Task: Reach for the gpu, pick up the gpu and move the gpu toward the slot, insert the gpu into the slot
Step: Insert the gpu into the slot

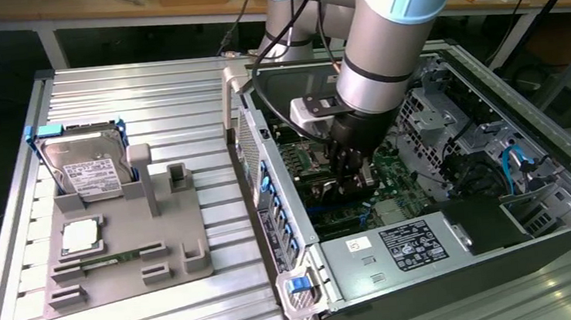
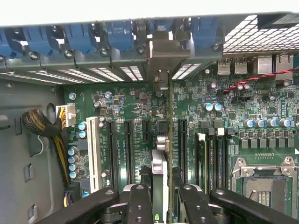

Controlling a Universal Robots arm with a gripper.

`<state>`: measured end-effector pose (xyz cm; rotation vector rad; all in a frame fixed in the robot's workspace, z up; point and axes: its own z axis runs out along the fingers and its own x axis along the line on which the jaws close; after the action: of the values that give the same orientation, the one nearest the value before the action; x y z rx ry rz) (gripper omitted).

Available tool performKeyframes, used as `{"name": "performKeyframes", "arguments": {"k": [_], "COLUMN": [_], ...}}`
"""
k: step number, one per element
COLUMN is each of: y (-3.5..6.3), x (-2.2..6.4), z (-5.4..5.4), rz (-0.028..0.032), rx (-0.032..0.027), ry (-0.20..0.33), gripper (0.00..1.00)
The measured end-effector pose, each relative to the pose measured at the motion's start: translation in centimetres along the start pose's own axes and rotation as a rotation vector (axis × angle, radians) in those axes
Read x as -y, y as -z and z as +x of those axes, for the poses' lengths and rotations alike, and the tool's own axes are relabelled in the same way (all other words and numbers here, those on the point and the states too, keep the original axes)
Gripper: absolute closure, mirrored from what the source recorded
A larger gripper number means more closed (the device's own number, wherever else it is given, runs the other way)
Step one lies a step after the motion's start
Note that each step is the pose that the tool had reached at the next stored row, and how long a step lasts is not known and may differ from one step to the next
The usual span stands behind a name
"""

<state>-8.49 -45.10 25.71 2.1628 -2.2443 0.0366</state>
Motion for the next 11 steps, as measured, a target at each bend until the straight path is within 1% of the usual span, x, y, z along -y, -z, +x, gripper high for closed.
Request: {"name": "performKeyframes", "arguments": {"k": [11], "y": [-0.02], "x": [-0.03], "z": [0.0], "rz": [0.0003], "rx": [0.0001], "ry": [0.009], "gripper": [0.73]}}
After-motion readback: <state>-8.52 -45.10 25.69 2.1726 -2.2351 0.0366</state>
